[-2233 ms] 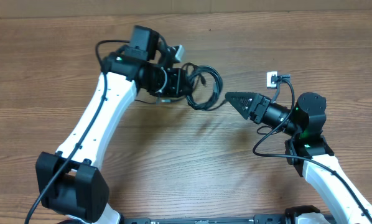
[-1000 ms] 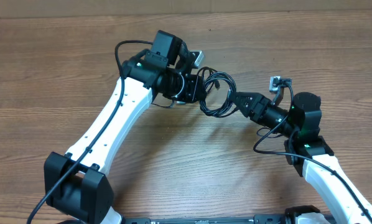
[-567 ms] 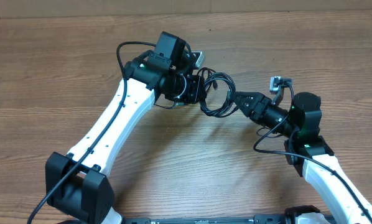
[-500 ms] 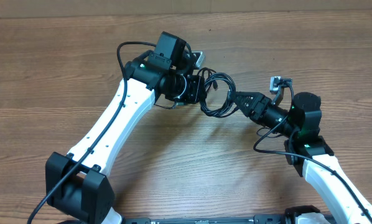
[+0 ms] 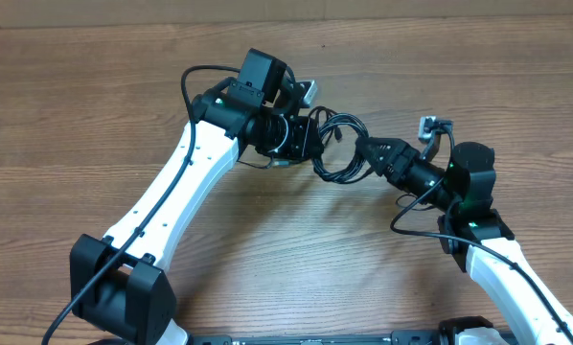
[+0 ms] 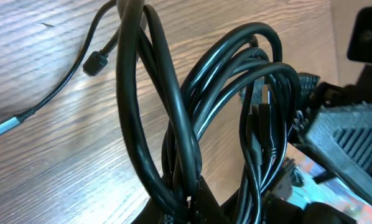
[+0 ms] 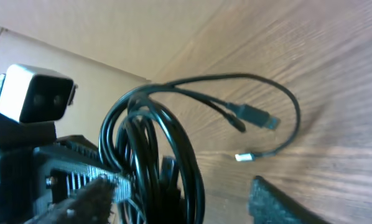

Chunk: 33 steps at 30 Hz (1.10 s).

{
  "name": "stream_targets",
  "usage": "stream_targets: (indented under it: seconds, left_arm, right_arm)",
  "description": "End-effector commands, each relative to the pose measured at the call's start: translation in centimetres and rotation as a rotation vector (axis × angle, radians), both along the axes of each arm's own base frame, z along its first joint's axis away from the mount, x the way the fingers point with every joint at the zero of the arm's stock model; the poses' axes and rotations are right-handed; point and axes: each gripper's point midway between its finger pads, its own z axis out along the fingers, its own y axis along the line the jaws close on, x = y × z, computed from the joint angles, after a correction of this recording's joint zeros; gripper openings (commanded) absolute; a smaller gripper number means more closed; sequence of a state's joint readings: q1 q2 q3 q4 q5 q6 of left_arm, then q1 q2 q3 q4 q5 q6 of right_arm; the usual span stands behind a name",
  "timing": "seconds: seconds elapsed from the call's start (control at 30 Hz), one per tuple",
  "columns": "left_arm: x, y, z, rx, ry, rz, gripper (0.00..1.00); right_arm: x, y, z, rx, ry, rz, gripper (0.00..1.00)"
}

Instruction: Untangle cables

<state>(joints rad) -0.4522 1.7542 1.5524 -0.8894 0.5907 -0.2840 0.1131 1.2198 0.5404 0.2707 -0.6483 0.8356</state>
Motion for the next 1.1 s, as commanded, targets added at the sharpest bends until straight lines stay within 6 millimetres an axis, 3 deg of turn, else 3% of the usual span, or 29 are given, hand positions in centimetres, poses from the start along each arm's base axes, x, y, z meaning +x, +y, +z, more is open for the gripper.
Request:
stream_targets:
  seconds: [0.0, 0.3, 0.4, 0.6, 0.9, 1.07]
  left_arm:
    - [-1.1, -1.2, 2.3, -0.085, -0.026, -0.072, 0.04]
    - [-2.2, -2.0, 2.0, -0.067, -0.032, -0.123, 0.04]
    - [-3.1, -1.6, 1.6, -0.044, -0.014, -0.153, 0.04]
    - [-4.2, -0.9, 1.0, -0.013, -0.01, -0.213, 0.04]
    - [-1.9, 0.0, 0.3, 0.077, -0.114, -0.173, 0.04]
    - [1.2, -1.6, 2.2, -0.003, -0.218, -0.09, 0.04]
  right_arm:
    - [0.5, 0.0, 0.6, -0.008, -0.03, -0.011, 0.6]
    - [0.7, 0.0, 1.2, -0.004, -0.058, -0.011, 0.31]
    - [0.8, 0.0, 1.4, -0.003, -0.069, -0.011, 0.25]
    - [0.8, 0.0, 1.6, -0.001, -0.078, -0.01, 0.04]
    - [-1.5, 2.2, 2.6, 0.059, -0.091, 0.169, 0.04]
    - [-3.8, 3.6, 3.2, 0.115, -0.077, 0.323, 0.04]
